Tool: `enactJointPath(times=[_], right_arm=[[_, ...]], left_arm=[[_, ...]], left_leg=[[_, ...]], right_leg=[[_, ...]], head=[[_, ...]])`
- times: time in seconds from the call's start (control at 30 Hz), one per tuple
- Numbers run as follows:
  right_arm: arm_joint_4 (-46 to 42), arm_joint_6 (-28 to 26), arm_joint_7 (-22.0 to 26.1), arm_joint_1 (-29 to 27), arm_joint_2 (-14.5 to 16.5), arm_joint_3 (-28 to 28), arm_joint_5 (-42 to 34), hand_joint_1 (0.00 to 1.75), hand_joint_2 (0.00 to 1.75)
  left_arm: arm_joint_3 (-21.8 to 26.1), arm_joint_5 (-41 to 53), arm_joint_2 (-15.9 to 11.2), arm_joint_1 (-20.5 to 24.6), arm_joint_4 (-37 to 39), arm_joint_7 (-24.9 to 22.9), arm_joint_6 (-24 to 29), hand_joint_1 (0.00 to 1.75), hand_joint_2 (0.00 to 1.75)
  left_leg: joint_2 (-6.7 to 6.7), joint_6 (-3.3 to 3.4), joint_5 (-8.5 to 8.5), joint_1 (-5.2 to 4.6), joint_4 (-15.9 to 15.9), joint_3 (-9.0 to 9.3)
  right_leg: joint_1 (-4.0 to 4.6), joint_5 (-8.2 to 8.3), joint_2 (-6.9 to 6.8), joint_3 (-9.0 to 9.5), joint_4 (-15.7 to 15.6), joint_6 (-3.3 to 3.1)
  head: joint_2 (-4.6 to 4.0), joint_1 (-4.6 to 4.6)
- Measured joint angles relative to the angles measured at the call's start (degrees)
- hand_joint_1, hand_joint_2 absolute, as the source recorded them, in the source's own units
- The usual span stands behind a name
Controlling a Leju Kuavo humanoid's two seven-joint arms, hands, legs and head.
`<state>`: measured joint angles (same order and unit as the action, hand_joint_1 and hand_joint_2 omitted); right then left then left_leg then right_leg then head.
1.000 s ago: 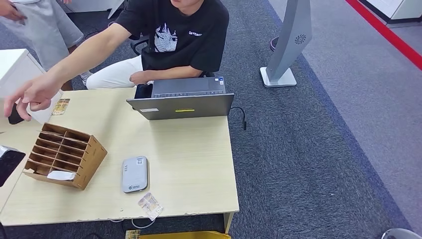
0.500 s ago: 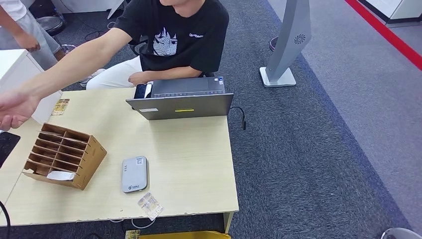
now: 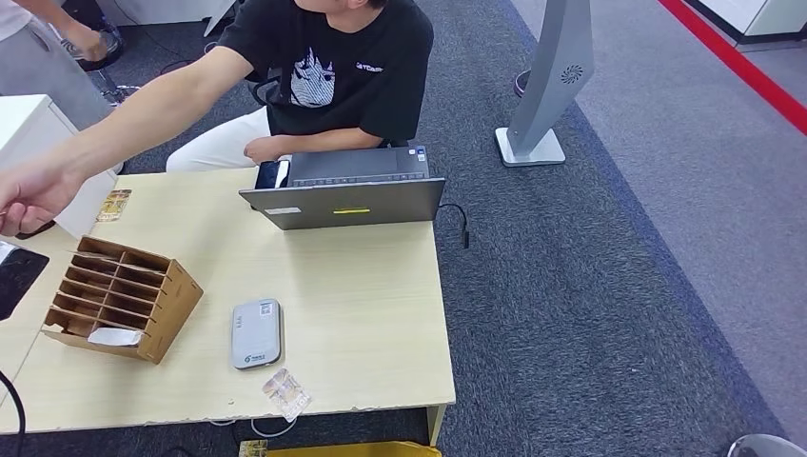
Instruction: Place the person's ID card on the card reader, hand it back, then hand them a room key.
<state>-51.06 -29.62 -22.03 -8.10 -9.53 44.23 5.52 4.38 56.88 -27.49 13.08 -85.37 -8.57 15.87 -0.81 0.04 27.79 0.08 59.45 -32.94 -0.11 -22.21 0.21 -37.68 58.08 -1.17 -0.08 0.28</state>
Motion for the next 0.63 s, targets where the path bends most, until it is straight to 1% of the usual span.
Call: enactJointPath(times=[0.03, 0.4, 0.5, 0.63], right_arm=[[0.0, 0.0, 0.0, 0.0, 0.0, 0.0, 0.1, 0.0, 1.75], [0.2, 0.8, -0.6, 0.0, 0.0, -0.1, 1.5, 0.0, 1.75], [0.2, 1.0, -1.1, -0.1, 0.0, -0.1, 2.0, 0.0, 1.75], [0.2, 1.0, -2.0, -0.5, 0.0, -0.1, 2.0, 0.0, 1.75]], left_arm=[[0.0, -0.2, 0.1, 0.0, 0.0, 0.0, 0.1, 0.0, 1.75], [-0.2, -3.9, 1.3, -0.6, -0.1, 0.3, 0.5, 0.0, 1.75], [-0.2, -5.3, 1.9, -1.8, -0.8, 0.6, 1.5, 0.0, 1.75], [0.0, -8.3, 2.9, -4.5, -3.5, 2.2, 2.9, 0.0, 1.75]], left_leg=[[0.0, 0.0, 0.0, 0.0, 0.0, 0.0], [0.04, 0.01, 0.0, 0.0, 0.0, -0.06], [0.04, 0.01, 0.0, 0.0, 0.0, -0.07], [0.04, 0.01, 0.01, 0.0, 0.0, -0.08]], right_leg=[[0.0, 0.0, 0.0, -0.01, 0.0, 0.0], [-0.01, -0.01, -0.03, -0.01, 0.0, 0.03], [-0.01, -0.01, -0.03, -0.01, 0.0, 0.03], [-0.01, -0.02, -0.02, -0.02, 0.0, 0.04]], head=[[-0.01, 0.01], [0.0, 0.01], [0.01, 0.01], [0.0, -0.01]])
